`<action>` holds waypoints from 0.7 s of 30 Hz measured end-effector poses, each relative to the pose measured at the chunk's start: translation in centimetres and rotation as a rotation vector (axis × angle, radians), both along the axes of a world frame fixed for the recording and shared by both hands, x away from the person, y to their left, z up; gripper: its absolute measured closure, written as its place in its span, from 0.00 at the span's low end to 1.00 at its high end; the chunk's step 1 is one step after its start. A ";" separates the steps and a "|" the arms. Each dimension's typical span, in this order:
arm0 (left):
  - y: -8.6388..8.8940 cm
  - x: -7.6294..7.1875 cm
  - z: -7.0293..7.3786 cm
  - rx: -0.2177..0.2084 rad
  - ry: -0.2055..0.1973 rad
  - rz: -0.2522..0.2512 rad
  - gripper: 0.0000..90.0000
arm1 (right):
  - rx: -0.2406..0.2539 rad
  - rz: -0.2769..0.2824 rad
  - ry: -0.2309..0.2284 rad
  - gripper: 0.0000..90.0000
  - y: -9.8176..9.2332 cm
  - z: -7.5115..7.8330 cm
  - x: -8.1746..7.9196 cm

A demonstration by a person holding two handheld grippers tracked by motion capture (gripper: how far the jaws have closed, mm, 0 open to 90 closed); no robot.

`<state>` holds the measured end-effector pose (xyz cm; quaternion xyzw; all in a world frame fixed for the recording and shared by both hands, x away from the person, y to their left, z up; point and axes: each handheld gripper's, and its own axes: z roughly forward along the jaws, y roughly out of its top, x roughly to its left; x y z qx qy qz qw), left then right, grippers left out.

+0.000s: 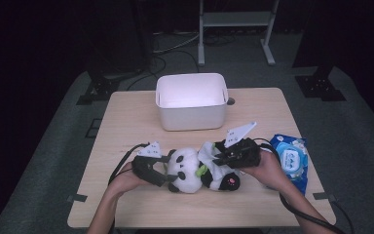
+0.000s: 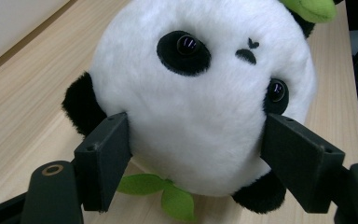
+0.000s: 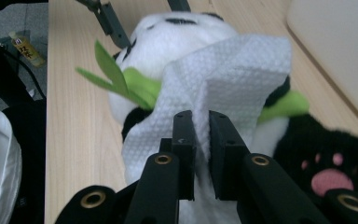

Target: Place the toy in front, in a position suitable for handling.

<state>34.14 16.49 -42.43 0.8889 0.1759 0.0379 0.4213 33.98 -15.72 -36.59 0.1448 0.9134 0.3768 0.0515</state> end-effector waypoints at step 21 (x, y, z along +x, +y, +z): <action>0.0 0.0 0.0 -0.003 0.009 0.003 0.25 | 0.030 -0.061 -0.003 0.66 -2.2 0.5 -0.6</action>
